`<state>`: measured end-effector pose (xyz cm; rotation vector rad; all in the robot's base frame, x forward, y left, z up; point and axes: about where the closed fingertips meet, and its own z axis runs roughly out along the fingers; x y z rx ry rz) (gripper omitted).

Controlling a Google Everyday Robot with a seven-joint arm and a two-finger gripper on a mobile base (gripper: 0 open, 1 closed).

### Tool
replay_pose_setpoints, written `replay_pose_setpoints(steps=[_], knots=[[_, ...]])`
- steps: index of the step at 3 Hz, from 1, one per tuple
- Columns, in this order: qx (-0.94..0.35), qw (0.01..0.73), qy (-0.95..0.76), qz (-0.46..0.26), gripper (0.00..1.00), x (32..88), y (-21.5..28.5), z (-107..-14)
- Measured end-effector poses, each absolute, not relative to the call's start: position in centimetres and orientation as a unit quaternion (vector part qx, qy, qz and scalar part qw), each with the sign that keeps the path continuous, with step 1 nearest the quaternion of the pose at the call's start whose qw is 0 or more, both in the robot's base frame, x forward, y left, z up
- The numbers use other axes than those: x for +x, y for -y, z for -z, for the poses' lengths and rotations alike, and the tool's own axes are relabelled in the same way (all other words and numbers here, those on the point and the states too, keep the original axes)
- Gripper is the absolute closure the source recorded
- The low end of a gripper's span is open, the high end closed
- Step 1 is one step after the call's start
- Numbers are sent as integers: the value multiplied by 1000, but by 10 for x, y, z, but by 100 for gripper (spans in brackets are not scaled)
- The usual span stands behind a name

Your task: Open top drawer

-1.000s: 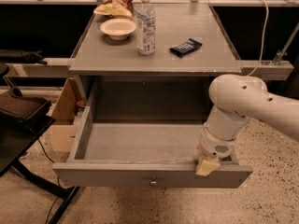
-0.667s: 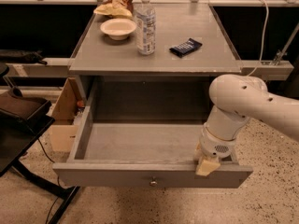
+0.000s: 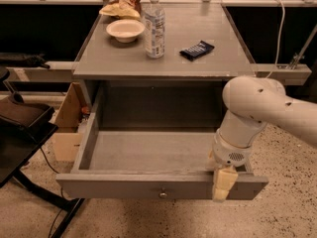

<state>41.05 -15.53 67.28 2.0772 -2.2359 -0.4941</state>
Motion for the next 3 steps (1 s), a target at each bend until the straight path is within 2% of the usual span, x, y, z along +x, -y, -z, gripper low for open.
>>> replay_pose_setpoints(steps=[1, 3], knots=[[690, 18, 710, 142, 0, 408, 154, -714], [716, 5, 695, 57, 0, 362, 144, -823]])
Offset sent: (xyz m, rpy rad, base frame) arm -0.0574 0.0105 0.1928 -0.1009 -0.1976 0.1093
